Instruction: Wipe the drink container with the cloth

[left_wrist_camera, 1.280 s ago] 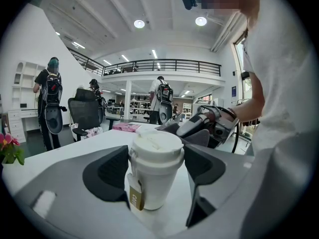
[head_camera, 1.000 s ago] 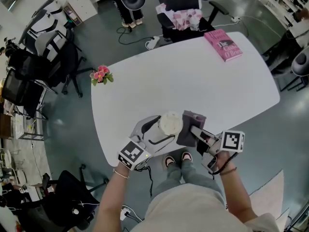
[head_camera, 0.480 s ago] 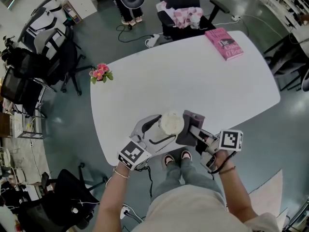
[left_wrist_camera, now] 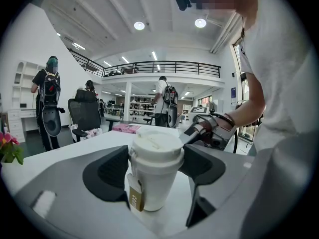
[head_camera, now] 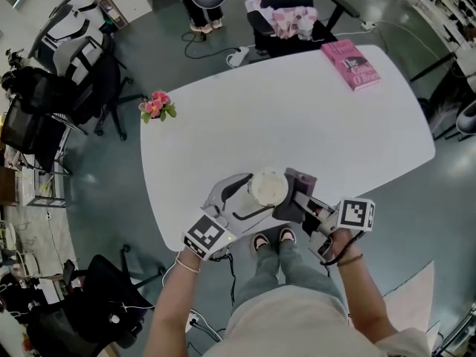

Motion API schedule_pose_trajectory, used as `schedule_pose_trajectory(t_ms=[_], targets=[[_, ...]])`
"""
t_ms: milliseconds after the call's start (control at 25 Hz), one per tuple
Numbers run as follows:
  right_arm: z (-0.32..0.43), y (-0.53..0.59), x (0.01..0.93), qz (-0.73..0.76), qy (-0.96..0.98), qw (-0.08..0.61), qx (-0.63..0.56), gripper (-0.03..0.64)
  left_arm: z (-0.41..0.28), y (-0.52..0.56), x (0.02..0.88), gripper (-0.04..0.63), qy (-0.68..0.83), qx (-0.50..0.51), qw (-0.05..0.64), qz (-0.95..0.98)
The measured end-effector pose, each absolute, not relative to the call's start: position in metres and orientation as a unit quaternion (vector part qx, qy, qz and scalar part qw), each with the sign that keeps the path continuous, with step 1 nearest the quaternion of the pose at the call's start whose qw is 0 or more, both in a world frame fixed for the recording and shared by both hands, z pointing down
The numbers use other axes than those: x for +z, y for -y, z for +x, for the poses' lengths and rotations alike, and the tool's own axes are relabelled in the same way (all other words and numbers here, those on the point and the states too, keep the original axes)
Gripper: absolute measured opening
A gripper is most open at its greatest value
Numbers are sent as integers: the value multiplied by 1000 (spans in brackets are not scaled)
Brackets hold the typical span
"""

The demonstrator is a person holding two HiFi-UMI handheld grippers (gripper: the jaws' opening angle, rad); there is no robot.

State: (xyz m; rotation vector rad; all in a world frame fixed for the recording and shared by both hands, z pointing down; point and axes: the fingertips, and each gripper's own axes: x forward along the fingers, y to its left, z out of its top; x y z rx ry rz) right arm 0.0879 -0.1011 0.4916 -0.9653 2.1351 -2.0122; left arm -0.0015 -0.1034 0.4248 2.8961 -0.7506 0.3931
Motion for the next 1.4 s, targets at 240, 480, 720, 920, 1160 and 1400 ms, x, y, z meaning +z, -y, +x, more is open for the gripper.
schedule_pose_trajectory(t_ms=[240,480,720,920,1160,1400], targets=[[86,101,497,-314,-685,21,-656,67,-2,103,424,353,247,130,62,958],[84,101,503,-316,-682,16,-660,67,-2,103,424,353,247,130,63,958],[84,101,510,-317,-677,10,-665,67,-2,103,422,353,246,130,64,958],[81,102,516,-315,-676,6,-666,67,-3,103,423,353,246,129,66,958],[78,103,524,-314,-671,1,-671,67,-3,102,423,353,242,131,63,959],[75,104,534,-317,-670,-11,-671,67,-4,101,421,353,251,126,85,956]])
